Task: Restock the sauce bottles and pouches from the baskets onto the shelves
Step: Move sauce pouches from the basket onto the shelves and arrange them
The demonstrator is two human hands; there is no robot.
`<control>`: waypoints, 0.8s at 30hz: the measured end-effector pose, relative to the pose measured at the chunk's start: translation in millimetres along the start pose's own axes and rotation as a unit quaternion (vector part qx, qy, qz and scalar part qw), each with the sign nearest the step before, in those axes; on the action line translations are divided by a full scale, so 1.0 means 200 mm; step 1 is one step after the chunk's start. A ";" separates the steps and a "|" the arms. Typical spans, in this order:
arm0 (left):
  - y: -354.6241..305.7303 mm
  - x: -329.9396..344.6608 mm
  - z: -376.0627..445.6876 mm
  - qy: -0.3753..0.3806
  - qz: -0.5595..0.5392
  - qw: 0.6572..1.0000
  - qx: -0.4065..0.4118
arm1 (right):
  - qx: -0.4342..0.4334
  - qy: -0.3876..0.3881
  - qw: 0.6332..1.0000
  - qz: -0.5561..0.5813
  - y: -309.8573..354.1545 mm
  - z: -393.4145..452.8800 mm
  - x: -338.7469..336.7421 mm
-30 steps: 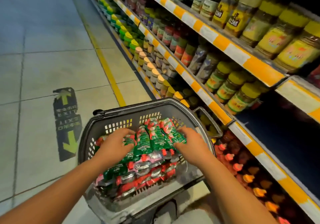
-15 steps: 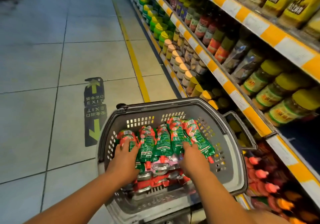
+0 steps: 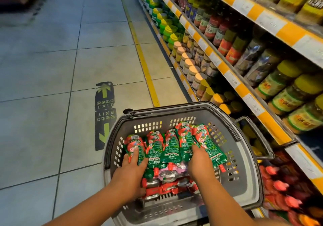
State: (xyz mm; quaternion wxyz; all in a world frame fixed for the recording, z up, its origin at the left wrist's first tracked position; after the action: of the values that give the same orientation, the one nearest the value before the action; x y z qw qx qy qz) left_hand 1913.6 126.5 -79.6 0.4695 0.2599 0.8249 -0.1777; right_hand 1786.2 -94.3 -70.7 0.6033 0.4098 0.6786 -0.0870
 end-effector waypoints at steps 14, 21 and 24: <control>-0.08 -0.06 -0.01 -0.089 0.054 0.993 0.059 | 0.005 -0.103 0.994 0.024 0.07 0.02 -0.14; -0.09 -0.05 0.03 -0.063 0.100 0.990 0.077 | -0.054 -0.267 0.962 0.006 0.11 -0.02 -0.33; -0.07 -0.10 0.03 -0.048 0.102 0.989 0.099 | -0.087 -0.321 0.943 0.029 0.13 -0.04 -0.39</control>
State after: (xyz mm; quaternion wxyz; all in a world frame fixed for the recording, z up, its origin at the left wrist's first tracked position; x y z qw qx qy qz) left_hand 1918.7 107.3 -65.0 0.4963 0.3788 0.7489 -0.2222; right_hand 1792.1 -107.1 10.4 0.8248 0.3256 0.4417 -0.1364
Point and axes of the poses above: each hand's wrist, its own z-axis towards the middle knuckle, its own x-axis out of the palm, y = z × x, the point moved 6 cm from there along z, towards the middle knuckle, and after that the axes turned 15 degrees about -x, right-handed, at the moved point
